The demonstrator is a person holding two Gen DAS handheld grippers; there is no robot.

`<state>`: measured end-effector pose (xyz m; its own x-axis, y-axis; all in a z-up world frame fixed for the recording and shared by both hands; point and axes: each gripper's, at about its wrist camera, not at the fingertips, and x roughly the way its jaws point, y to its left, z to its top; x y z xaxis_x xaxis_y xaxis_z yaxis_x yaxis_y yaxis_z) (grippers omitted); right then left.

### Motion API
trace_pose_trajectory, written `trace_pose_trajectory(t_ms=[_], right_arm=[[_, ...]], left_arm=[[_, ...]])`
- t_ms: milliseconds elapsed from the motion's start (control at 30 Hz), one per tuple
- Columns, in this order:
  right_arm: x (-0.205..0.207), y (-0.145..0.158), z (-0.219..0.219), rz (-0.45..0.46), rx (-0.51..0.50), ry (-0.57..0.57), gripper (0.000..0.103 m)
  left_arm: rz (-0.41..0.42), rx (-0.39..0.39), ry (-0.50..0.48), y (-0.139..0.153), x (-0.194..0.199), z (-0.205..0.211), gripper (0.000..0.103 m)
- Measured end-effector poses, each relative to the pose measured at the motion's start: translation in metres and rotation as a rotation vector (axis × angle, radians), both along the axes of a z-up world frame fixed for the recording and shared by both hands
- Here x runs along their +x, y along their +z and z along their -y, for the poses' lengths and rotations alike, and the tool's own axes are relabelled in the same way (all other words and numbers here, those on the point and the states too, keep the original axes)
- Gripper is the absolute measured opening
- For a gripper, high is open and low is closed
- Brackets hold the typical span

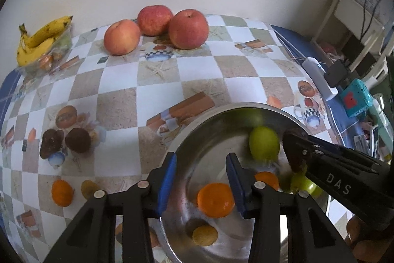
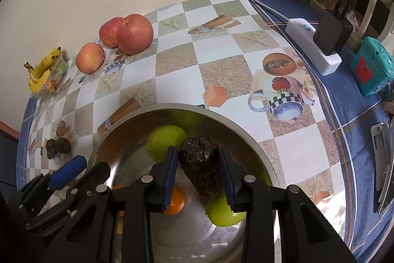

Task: Organize fruits
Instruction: 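Lower the green apple and dark date into the steel bowl and release both, then grasp an orange with the left tool while the right tool grasps a small kiwi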

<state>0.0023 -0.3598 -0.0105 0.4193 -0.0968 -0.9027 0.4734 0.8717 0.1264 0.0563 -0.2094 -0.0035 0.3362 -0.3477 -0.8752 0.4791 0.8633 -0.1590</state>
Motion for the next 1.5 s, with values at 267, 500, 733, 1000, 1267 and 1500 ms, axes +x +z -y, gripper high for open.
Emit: trace_pose_trajectory(t_ms=[267, 500, 733, 1000, 1267, 1500], right_arm=[[-0.003, 0.001, 0.005, -0.007, -0.003, -0.023, 0.037], [-0.004, 0.009, 0.001, -0.004, -0.016, -0.007, 0.037], [0.002, 0.011, -0.014, -0.01, -0.025, 0.045, 0.066], [0.006, 0.015, -0.027, -0.007, -0.084, 0.08, 0.085], [0.006, 0.01, -0.027, -0.027, -0.095, 0.072, 0.086], [0.006, 0.007, -0.03, -0.03, -0.097, 0.059, 0.1]], left_arm=[[-0.041, -0.025, 0.055, 0.003, 0.004, -0.018, 0.045], [-0.065, -0.043, 0.107, 0.011, 0.007, -0.034, 0.045], [-0.106, -0.041, 0.248, 0.012, 0.017, -0.066, 0.067], [-0.18, -0.006, 0.411, -0.01, 0.025, -0.101, 0.098], [-0.135, 0.025, 0.454, -0.006, 0.026, -0.113, 0.103], [-0.17, 0.027, 0.478, -0.014, 0.026, -0.125, 0.103]])
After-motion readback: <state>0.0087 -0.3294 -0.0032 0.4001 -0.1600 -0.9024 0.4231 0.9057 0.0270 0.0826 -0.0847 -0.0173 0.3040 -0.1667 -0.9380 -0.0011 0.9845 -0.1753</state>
